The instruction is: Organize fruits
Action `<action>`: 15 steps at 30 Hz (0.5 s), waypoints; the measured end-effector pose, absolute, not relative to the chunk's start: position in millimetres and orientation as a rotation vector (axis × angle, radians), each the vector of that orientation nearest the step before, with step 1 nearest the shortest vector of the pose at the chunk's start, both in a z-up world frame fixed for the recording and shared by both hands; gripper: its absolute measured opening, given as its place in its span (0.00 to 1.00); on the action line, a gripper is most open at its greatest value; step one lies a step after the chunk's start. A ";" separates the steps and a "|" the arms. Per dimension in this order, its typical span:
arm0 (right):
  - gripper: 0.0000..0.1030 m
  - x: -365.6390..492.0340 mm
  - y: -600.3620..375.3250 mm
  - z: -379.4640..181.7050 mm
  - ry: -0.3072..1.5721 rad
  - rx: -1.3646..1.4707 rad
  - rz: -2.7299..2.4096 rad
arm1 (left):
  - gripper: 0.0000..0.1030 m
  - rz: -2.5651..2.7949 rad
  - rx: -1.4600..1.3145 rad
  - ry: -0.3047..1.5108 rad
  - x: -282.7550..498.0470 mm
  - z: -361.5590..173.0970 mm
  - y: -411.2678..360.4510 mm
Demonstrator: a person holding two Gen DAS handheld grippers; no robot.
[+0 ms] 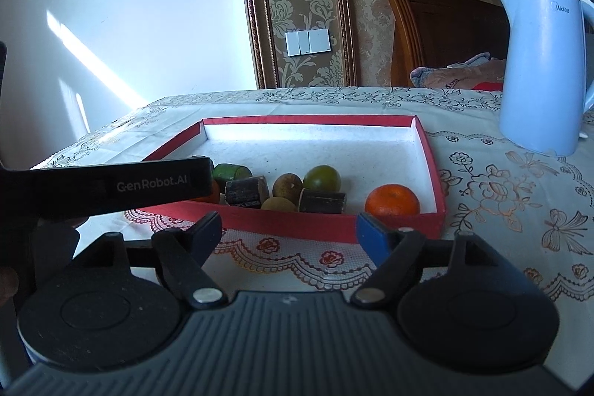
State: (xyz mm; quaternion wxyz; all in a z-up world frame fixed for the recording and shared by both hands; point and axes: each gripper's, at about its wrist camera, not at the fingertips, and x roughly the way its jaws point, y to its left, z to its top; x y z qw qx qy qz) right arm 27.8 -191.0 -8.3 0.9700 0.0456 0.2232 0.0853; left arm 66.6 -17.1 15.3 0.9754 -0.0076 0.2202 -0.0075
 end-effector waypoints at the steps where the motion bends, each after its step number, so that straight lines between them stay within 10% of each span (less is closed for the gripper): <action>1: 0.76 28.1 -191.3 -8.3 0.453 0.092 0.173 | 0.98 -0.018 -0.012 0.447 66.1 14.8 -17.6; 15: 0.76 26.8 -190.4 -8.2 0.455 0.089 0.174 | 1.00 -0.009 0.028 0.414 58.5 17.2 -23.1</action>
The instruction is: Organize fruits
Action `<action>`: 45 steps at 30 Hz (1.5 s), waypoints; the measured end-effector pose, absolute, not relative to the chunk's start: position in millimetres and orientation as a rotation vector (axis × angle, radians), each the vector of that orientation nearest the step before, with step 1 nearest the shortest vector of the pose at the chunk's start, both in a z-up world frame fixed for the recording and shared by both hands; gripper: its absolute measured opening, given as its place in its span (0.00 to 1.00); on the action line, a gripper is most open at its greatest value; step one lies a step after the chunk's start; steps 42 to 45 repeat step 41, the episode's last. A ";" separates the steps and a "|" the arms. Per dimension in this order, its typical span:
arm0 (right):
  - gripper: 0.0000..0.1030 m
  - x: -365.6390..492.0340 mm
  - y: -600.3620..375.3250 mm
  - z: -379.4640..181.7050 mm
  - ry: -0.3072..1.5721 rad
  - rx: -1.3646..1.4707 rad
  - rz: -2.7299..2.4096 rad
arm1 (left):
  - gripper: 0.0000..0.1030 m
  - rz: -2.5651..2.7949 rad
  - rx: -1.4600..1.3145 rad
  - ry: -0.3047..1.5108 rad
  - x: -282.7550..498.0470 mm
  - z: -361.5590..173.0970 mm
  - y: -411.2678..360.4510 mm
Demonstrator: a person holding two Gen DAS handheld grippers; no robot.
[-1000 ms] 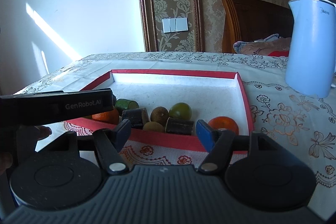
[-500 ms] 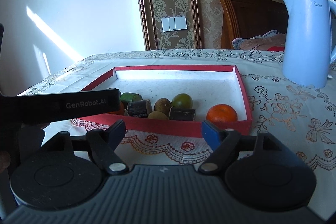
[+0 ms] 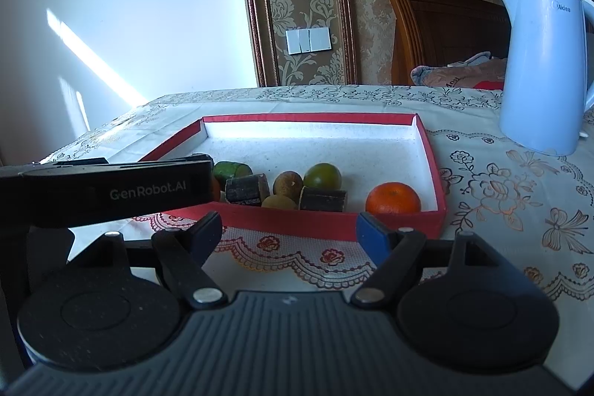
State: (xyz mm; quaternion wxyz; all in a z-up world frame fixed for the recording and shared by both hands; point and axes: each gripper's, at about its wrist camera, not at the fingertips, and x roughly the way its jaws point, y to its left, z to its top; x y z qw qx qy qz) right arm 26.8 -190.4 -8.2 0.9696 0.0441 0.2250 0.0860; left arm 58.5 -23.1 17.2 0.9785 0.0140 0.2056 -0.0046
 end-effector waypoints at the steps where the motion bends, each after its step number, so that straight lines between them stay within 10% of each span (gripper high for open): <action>1: 0.76 27.0 -190.2 -8.3 0.455 0.089 0.174 | 1.00 -0.007 0.030 0.412 58.3 17.3 -23.3; 45: 0.79 27.9 -190.0 -9.4 0.460 0.091 0.182 | 1.00 -0.017 0.057 0.355 50.9 15.6 -27.3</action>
